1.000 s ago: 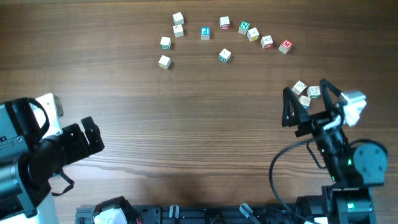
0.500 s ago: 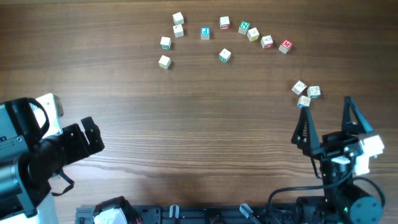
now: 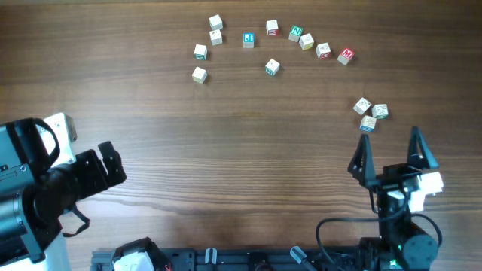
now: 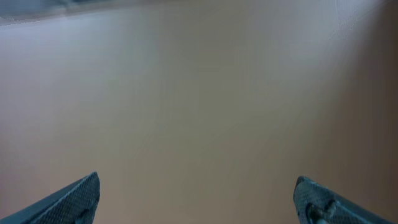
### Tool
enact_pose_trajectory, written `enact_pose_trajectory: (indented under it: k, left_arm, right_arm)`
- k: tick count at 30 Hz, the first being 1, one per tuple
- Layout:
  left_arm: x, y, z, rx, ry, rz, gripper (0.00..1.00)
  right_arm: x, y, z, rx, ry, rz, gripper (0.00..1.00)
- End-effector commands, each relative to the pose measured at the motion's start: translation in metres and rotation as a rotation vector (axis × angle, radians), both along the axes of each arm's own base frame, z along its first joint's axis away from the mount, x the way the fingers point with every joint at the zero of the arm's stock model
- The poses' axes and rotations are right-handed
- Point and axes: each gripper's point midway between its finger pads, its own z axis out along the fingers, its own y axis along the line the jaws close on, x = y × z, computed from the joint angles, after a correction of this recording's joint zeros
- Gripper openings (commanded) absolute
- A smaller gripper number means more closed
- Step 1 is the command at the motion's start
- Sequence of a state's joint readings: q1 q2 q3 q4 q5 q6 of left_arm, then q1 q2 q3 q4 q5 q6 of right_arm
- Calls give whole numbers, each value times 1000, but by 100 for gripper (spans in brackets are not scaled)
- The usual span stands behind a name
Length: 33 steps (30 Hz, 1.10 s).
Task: Form a circle
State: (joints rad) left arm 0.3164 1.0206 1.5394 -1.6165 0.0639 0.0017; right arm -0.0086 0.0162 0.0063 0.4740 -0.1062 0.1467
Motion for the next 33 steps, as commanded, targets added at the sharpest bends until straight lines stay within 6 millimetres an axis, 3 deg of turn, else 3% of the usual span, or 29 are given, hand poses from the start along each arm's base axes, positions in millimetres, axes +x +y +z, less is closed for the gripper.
enact_pose_trajectory:
  k: [1,17,22,33]
  left_arm:
    - [-2,3,0,5,-2,20,100]
    - [-2,3,0,5,-2,20,100]
    - [-2,3,0,5,-2,20,100]
    - [-2,3,0,5,-2,20,100]
  right_arm:
    - [7,-12,-15,12,66,-71,100]
    - [26,-21,-106,-39,444,-136,100]
    - [26,-20,-108,-125,448,-150,100]
    - [26,-13,-109,-146,447,-111,100]
